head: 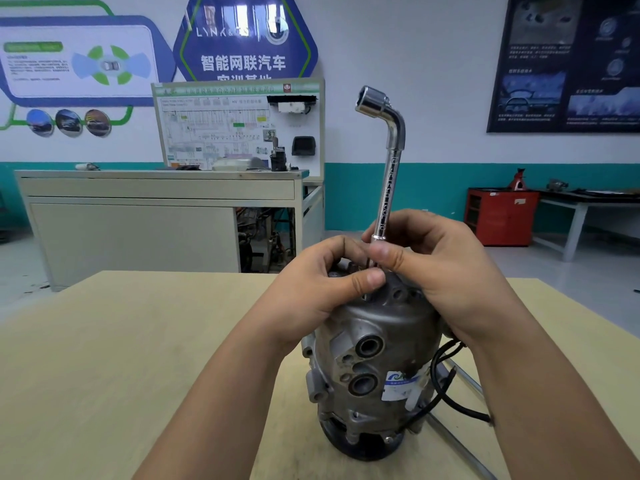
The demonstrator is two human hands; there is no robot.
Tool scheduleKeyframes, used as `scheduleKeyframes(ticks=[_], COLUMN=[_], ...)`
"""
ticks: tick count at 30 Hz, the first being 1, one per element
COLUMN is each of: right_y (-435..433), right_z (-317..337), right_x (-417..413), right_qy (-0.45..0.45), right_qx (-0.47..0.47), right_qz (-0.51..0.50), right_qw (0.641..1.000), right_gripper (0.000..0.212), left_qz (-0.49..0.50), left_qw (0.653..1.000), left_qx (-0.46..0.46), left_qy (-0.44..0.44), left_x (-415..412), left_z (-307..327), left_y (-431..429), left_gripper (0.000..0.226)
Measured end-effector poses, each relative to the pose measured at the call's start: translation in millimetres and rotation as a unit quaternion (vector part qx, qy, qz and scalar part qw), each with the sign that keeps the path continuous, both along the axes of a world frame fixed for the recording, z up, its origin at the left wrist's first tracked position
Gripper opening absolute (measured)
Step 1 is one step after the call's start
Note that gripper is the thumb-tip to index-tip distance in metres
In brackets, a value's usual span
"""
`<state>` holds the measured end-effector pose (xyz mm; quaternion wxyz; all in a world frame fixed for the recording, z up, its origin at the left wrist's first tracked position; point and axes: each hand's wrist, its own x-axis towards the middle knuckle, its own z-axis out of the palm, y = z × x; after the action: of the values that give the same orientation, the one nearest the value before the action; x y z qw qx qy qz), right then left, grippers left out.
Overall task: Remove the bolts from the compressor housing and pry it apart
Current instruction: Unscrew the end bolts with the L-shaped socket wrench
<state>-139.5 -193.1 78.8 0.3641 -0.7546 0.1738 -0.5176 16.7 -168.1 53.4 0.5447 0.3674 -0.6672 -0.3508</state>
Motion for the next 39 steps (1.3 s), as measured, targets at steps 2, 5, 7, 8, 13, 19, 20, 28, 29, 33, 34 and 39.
scheduleKeyframes(ticks=[2, 5, 7, 8, 13, 19, 20, 28, 29, 33, 34, 39], right_y=[1.0, 1.7, 2.4, 2.2, -1.2, -2.6, -2.6, -2.9, -3.1, -3.9, -4.4, -6.5], right_z=[0.4, 1.4, 1.9, 1.7, -0.3, 1.1, 1.1, 0.1, 0.1, 0.4, 0.3, 0.8], right_x=[-0.3, -0.8, -0.9, -1.0, -3.2, -4.0, -4.2, -5.5, -5.6, -6.8, -7.2, -7.9], right_qy=[-0.005, -0.007, -0.036, -0.057, -0.106, -0.149, -0.152, -0.153, -0.154, -0.151, -0.143, -0.137], right_qx=[0.004, -0.003, 0.012, 0.025, 0.042, 0.072, 0.076, 0.096, 0.097, 0.102, 0.100, 0.109], right_qz=[0.004, 0.005, 0.029, 0.044, 0.068, 0.097, 0.097, 0.086, 0.087, 0.085, 0.078, 0.059], right_qw=[1.000, 1.000, 0.999, 0.997, 0.991, 0.981, 0.981, 0.980, 0.979, 0.980, 0.982, 0.983], right_gripper=[0.014, 0.012, 0.015, 0.017, 0.016, 0.017, 0.016, 0.016, 0.016, 0.017, 0.019, 0.020], left_qz=[0.001, -0.005, -0.009, -0.009, -0.001, -0.009, -0.007, 0.036, 0.044, 0.063, 0.069, 0.122], left_qw=[1.000, 0.999, 0.999, 0.999, 0.999, 0.999, 0.999, 0.998, 0.997, 0.998, 0.997, 0.992], left_qx=[0.006, 0.019, 0.027, 0.028, 0.023, 0.026, 0.022, 0.014, 0.011, 0.002, -0.001, -0.008], left_qy=[-0.016, -0.028, -0.026, -0.025, -0.040, -0.037, -0.037, -0.059, -0.056, -0.025, -0.018, 0.042], left_x=[2.4, 3.5, 3.5, 3.9, 9.4, 14.3, 13.9, 11.0, 9.9, 8.4, 8.4, 12.6], left_z=[-0.7, -0.3, 0.8, 1.3, 1.4, 2.3, 2.9, 3.4, 4.2, 5.9, 6.8, 13.3], left_y=[0.1, 0.2, 0.8, 1.0, 0.5, 0.4, 0.7, 1.7, 2.3, 2.4, 2.9, 8.9], left_gripper=[0.028, 0.037, 0.041, 0.043, 0.039, 0.013, 0.013, 0.014, 0.011, 0.004, 0.004, 0.024])
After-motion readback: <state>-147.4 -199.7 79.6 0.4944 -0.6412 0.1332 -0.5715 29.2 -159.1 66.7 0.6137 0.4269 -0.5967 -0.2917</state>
